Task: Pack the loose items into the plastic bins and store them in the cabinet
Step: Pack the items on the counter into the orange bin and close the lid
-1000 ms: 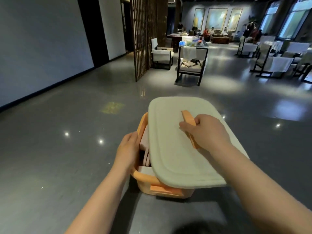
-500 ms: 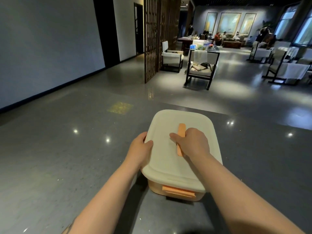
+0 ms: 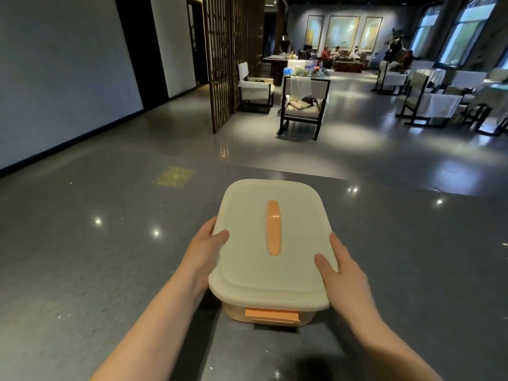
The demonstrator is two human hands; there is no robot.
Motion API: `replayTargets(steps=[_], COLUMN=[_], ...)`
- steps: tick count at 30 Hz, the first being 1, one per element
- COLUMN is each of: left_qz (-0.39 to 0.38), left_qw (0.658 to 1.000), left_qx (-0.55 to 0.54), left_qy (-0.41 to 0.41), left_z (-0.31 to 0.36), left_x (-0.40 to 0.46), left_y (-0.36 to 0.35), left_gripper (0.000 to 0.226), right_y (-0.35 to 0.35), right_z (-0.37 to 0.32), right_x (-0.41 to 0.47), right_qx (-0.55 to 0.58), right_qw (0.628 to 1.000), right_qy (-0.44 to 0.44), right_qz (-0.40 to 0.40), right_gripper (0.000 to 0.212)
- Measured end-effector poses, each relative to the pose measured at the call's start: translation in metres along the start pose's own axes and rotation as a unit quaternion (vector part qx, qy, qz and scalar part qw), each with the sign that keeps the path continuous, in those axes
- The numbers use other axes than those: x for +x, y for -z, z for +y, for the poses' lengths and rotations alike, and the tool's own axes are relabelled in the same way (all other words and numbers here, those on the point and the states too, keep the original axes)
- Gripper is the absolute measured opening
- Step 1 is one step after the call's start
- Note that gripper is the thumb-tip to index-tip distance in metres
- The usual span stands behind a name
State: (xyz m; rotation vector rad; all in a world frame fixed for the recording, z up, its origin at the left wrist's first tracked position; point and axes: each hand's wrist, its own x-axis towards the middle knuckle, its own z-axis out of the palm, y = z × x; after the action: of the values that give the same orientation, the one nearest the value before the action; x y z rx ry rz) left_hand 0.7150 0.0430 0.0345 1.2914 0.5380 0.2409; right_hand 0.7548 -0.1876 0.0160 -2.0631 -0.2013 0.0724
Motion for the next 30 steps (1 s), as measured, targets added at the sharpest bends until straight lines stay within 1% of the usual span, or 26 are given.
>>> replayTargets(steps=[2, 4, 6, 7, 9, 10, 11, 12, 13, 15, 16, 17, 18, 19, 20, 21, 23, 24, 26, 28, 30], left_qz=[0.016, 0.043, 0.082, 0.099, 0.115, 0.116, 0.113, 0.102, 0.087, 0.062, 0.063, 0.075, 0.096, 0.117, 0.13, 0.127, 0.068, 0.033, -0.008, -0.023, -0.023], left_qw=[1.0, 0.998, 0.995, 0.993, 0.99, 0.989, 0.989, 0.99, 0.992, 0.994, 0.994, 0.993, 0.989, 0.982, 0.971, 0.952, 0.901, 0.874, 0.831, 0.812, 0.799], left_qx=[-0.014, -0.035, -0.028, -0.017, 0.005, 0.018, 0.03, 0.041, 0.048, 0.044, 0.04, 0.043, 0.058, 0.09, 0.136, 0.198, 0.329, 0.385, 0.464, 0.502, 0.523], left_qy=[-0.005, -0.017, -0.047, -0.063, -0.083, -0.087, -0.088, -0.086, -0.082, -0.072, -0.077, -0.086, -0.097, -0.115, -0.15, -0.196, -0.274, -0.296, -0.307, -0.298, -0.295], left_z=[-0.002, -0.01, -0.022, -0.029, -0.042, -0.047, -0.052, -0.054, -0.057, -0.063, -0.066, -0.066, -0.065, -0.064, -0.062, -0.059, -0.047, -0.041, -0.028, -0.018, -0.015], left_x=[-0.006, -0.016, -0.033, -0.043, -0.063, -0.072, -0.081, -0.09, -0.099, -0.11, -0.11, -0.107, -0.1, -0.09, -0.077, -0.062, -0.035, -0.022, -0.003, 0.005, 0.001], left_y=[-0.006, -0.016, -0.031, -0.039, -0.058, -0.067, -0.077, -0.087, -0.095, -0.103, -0.101, -0.096, -0.087, -0.076, -0.064, -0.05, -0.027, -0.018, -0.009, -0.005, -0.006], left_gripper=[0.034, 0.037, 0.037, 0.039, 0.049, 0.057, 0.066, 0.074, 0.082, 0.09, 0.091, 0.088, 0.084, 0.079, 0.074, 0.068, 0.052, 0.049, 0.045, 0.05, 0.056], right_y=[0.006, 0.015, 0.03, 0.038, 0.056, 0.062, 0.068, 0.071, 0.071, 0.066, 0.06, 0.052, 0.041, 0.029, 0.017, 0.007, -0.003, -0.003, -0.001, 0.004, 0.018], right_z=[0.003, 0.009, 0.016, 0.018, 0.023, 0.024, 0.023, 0.02, 0.016, 0.001, -0.005, -0.01, -0.013, -0.017, -0.021, -0.023, -0.024, -0.023, -0.022, -0.016, -0.005], right_x=[0.009, 0.021, 0.036, 0.044, 0.062, 0.071, 0.079, 0.084, 0.087, 0.079, 0.068, 0.053, 0.033, 0.011, -0.01, -0.028, -0.048, -0.05, -0.045, -0.04, -0.032], right_qx=[-0.013, -0.001, 0.011, 0.012, -0.027, -0.065, -0.112, -0.166, -0.223, -0.311, -0.33, -0.324, -0.301, -0.282, -0.281, -0.298, -0.347, -0.365, -0.386, -0.397, -0.391], right_qw=[1.0, 1.0, 0.999, 0.997, 0.99, 0.986, 0.98, 0.974, 0.966, 0.941, 0.93, 0.928, 0.931, 0.933, 0.929, 0.923, 0.906, 0.899, 0.888, 0.873, 0.861], right_qy=[0.015, 0.007, 0.005, 0.01, 0.025, 0.038, 0.055, 0.071, 0.087, 0.131, 0.158, 0.18, 0.203, 0.225, 0.239, 0.237, 0.206, 0.2, 0.212, 0.245, 0.282], right_qz=[-0.017, -0.031, -0.052, -0.075, -0.134, -0.152, -0.153, -0.136, -0.101, -0.014, 0.02, 0.039, 0.038, 0.018, -0.019, -0.062, -0.126, -0.134, -0.132, -0.145, -0.164], right_gripper=[0.051, 0.049, 0.046, 0.045, 0.043, 0.042, 0.041, 0.041, 0.04, 0.039, 0.038, 0.036, 0.035, 0.034, 0.036, 0.044, 0.064, 0.069, 0.066, 0.062, 0.06])
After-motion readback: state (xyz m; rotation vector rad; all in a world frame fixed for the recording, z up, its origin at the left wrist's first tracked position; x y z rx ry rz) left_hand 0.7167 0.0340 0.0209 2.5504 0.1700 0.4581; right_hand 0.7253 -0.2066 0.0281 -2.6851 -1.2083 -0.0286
